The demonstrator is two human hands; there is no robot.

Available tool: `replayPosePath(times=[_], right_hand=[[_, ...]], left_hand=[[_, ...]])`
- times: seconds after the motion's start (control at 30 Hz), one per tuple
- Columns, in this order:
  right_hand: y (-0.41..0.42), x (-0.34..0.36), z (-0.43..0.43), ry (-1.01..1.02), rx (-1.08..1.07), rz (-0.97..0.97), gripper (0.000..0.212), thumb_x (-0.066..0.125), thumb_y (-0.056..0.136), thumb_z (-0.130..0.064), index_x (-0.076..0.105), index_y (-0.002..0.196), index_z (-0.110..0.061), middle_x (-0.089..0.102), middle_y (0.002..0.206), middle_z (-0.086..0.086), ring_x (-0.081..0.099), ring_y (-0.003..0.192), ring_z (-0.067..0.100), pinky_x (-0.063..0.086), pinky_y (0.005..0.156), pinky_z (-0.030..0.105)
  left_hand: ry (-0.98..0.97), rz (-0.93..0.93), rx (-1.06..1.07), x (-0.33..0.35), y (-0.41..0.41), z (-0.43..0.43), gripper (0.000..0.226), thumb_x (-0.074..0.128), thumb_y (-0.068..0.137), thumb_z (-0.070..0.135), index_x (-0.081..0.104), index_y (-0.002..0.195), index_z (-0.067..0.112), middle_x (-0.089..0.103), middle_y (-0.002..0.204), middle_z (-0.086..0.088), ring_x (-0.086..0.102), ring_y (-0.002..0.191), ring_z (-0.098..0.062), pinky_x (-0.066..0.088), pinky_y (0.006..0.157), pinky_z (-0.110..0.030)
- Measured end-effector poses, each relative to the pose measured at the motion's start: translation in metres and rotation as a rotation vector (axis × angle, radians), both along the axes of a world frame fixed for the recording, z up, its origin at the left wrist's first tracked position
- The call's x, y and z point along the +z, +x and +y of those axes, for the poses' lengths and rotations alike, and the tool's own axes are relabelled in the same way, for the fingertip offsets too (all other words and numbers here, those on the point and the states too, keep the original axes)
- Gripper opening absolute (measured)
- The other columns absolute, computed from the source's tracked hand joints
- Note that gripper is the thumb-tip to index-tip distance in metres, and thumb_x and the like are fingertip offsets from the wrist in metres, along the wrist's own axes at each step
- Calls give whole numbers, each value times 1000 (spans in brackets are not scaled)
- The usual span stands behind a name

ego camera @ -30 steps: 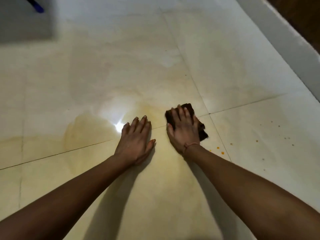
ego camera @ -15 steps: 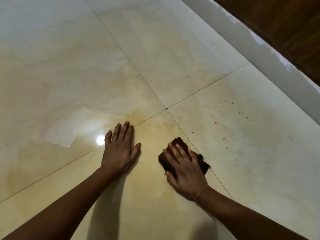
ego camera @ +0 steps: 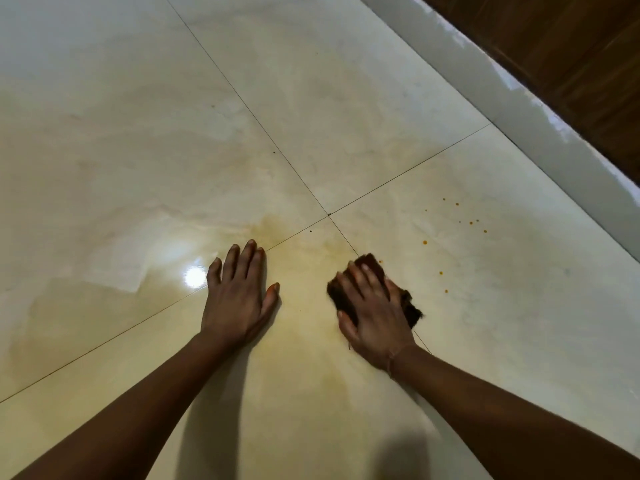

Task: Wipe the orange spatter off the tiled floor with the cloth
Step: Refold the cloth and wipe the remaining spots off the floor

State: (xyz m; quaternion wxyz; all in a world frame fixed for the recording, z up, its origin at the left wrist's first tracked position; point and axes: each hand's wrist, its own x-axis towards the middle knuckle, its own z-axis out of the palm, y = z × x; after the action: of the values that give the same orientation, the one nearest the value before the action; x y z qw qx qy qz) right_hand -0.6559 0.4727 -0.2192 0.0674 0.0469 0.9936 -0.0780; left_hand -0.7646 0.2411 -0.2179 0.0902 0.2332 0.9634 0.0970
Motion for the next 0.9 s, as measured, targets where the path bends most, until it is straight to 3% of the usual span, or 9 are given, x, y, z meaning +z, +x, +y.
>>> replayPosePath(times=[0.1,0.2,0.33,0.5,0.67,0.77,0.83,0.9], right_hand=[[-40,0,-19,1,-198,24,65,32,91,-48,27,151,-23,21,161,5,14,148,25,16,116,53],[2,5,-37,-30,12,-22,66,34,94,-47,19,154,-25,11,163,2,7,150,21,10,118,51],[45,10,-3,-26,96,-36,66,40,92,-46,23,153,-27,16,163,0,12,149,19,21,116,54],[-50,6,-8,19,-200,-26,68,21,90,-51,20,153,-24,14,163,4,8,149,24,13,117,53],[49,16,-10,-7,128,-78,65,35,93,-47,19,153,-28,10,164,-1,4,150,18,15,118,52],[20,13,21,38,-20,-72,65,33,92,-46,24,152,-26,16,163,0,9,149,19,22,114,54],[-25,11,12,46,-201,-62,65,28,92,-47,22,153,-24,14,163,2,8,149,22,16,116,53],[-39,7,-11,16,-174,-55,65,28,92,-46,19,153,-23,12,163,3,4,150,23,11,117,53]], left_hand=[[-3,25,-4,-3,1,1,69,30,94,50,26,149,9,21,159,-10,17,146,-32,15,115,-51],[-2,3,-10,-1,-1,1,71,26,93,52,25,150,8,20,159,-11,16,146,-32,14,116,-52],[-7,-47,0,1,-3,4,78,22,91,59,25,149,7,18,160,-11,14,146,-33,14,115,-54],[-16,-8,-9,-11,-2,4,83,17,91,64,17,152,8,9,162,-10,5,148,-32,9,115,-53],[2,-50,-11,-3,-2,5,89,12,87,67,17,152,6,9,162,-11,5,148,-34,10,116,-55],[-33,-82,-11,-2,-3,10,94,11,84,74,15,151,7,6,162,-11,3,147,-35,9,115,-57],[-56,-76,-12,-3,-3,11,99,12,83,79,13,150,7,5,161,-13,2,147,-37,8,114,-58],[-98,-92,-16,-3,-4,13,104,6,79,81,8,151,6,1,162,-13,0,147,-37,6,114,-59]])
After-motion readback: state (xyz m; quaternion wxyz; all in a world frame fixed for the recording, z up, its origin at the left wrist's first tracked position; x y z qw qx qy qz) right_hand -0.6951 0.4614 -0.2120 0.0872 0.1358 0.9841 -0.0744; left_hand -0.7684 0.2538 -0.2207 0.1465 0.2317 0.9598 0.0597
